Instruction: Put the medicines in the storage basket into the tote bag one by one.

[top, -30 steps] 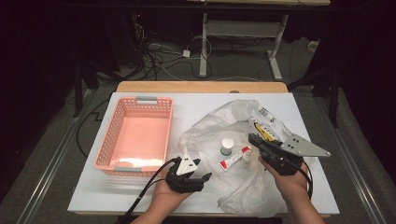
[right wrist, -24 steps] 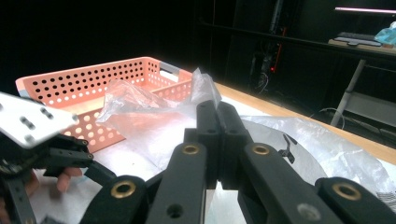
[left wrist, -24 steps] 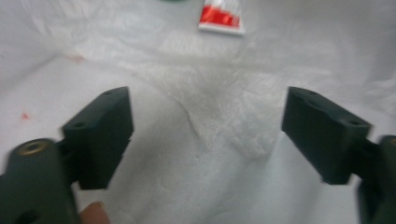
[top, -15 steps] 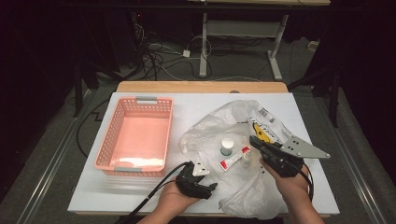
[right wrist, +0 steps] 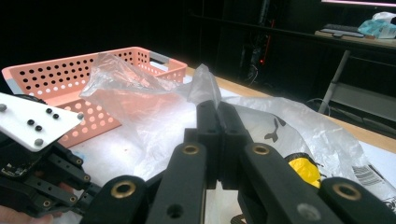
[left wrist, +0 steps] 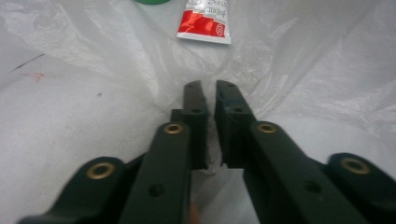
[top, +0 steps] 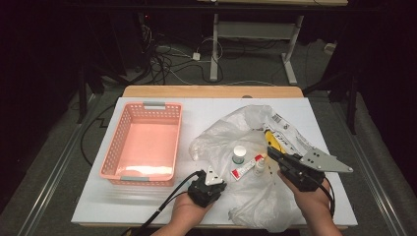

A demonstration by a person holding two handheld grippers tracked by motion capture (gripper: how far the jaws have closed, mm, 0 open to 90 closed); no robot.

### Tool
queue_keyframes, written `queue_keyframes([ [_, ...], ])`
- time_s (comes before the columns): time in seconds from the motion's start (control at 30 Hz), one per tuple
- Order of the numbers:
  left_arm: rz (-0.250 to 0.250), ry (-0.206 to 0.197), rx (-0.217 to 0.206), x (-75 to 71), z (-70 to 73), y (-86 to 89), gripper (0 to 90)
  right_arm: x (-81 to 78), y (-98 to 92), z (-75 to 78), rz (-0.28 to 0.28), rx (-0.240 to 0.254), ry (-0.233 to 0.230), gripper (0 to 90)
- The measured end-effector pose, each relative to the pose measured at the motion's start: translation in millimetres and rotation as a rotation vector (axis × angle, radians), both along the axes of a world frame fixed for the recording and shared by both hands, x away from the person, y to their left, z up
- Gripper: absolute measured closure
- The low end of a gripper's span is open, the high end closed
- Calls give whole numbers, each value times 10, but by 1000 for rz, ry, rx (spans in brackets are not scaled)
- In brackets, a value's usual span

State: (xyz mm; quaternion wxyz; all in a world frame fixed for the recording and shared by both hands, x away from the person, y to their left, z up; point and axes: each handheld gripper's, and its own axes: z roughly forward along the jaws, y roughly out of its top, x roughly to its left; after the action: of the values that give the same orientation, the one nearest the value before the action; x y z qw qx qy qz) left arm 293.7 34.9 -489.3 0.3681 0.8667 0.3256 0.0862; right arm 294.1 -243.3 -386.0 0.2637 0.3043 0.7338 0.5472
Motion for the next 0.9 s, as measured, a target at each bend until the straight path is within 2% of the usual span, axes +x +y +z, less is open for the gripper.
queue_keyframes([
  [0.13, -3, 5, -11, 4, -1, 17, 882, 5, -3, -4, 1, -1, -1, 900],
  [0.23, -8, 16, -37, 9, 1, 44, 882, 6, 8, -14, 7, -6, -1, 900],
  [0.3, -16, 0, -45, -9, 8, 54, 883, 9, 11, -16, 8, -8, 0, 900],
  [0.4, -8, -17, -87, -29, 16, 94, 883, 10, 18, -14, 9, -6, -1, 900],
  [0.53, -7, -5, -148, -16, 17, 157, 883, 28, 1, -16, 10, -4, -2, 900],
  [0.77, 15, -62, -205, -74, 29, 218, 883, 39, 4, -9, 6, 0, -14, 900],
  [0.9, 36, -76, -242, -84, 36, 259, 883, 65, 25, -28, 3, 1, -12, 900],
])
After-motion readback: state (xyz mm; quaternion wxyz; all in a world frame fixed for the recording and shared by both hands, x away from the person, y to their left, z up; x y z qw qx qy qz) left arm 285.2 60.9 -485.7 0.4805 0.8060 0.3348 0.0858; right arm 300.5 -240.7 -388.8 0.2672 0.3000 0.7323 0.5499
